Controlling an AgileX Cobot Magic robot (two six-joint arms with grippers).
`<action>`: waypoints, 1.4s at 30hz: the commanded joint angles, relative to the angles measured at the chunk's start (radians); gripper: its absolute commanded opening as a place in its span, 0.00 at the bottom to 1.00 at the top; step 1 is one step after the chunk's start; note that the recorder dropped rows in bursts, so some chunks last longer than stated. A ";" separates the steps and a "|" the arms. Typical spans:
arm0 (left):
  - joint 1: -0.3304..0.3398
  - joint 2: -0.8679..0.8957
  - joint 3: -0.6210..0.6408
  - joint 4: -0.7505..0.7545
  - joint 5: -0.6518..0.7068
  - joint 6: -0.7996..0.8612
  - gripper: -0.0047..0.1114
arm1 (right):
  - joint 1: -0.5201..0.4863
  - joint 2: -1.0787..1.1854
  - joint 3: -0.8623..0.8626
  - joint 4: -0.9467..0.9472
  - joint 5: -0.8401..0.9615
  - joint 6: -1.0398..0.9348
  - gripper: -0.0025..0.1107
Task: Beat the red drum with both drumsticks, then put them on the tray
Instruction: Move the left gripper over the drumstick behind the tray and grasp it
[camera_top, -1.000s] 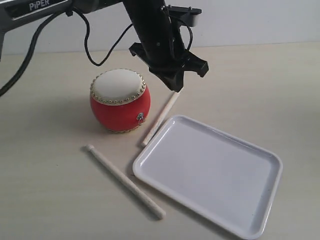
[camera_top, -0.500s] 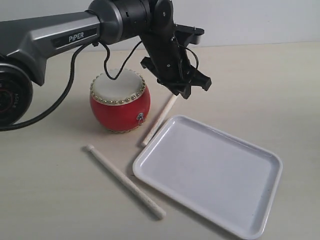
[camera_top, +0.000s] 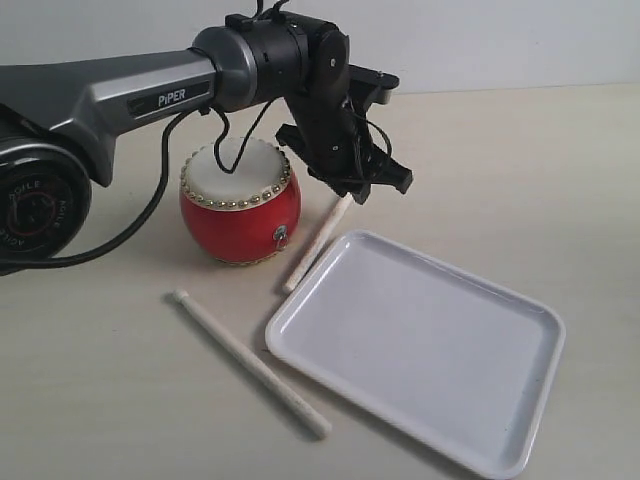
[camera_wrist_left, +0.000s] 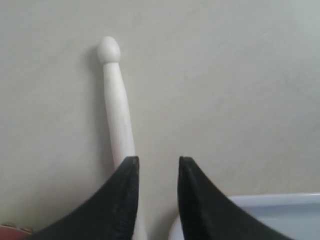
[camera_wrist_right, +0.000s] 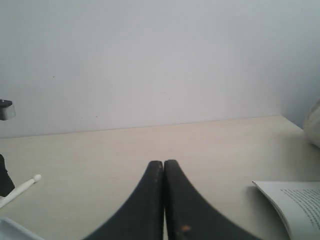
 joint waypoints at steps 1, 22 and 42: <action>-0.003 0.008 -0.004 0.003 -0.013 -0.015 0.29 | -0.005 -0.006 0.005 0.000 -0.006 -0.003 0.02; -0.003 0.033 -0.004 0.009 -0.140 0.013 0.47 | -0.005 -0.006 0.005 0.000 -0.006 -0.003 0.02; -0.003 0.066 -0.004 0.060 -0.228 0.004 0.47 | -0.005 -0.006 0.005 0.000 -0.006 -0.003 0.02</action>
